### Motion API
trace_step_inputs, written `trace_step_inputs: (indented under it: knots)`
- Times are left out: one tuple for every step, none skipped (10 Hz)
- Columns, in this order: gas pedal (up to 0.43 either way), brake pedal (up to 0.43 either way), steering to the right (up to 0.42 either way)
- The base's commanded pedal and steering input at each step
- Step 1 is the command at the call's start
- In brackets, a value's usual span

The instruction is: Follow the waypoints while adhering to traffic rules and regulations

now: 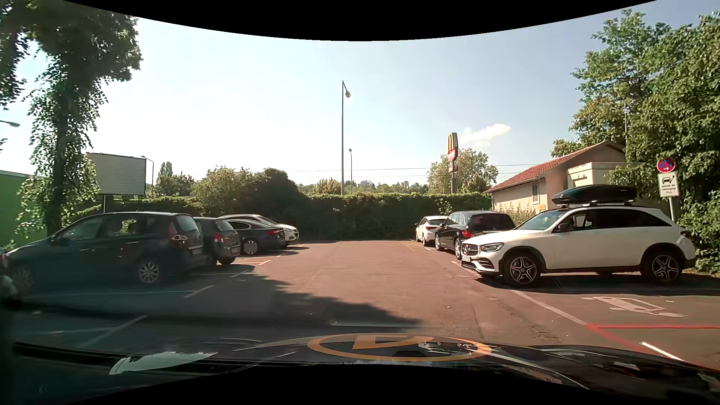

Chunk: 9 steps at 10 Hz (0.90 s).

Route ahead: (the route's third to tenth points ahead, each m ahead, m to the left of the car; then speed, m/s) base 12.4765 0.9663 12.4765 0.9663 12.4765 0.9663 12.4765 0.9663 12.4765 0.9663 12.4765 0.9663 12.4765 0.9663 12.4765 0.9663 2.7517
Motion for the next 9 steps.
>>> trace_step_inputs:
  knots:
    - [0.028,0.0,0.156]
    - [0.028,0.0,0.148]
    - [0.028,0.0,0.139]
    - [0.028,0.0,0.122]
    - [0.028,0.0,0.102]
    - [0.028,0.0,0.088]
    - [0.028,0.0,0.079]
    - [0.008,0.0,0.067]
    - [0.008,0.0,0.052]
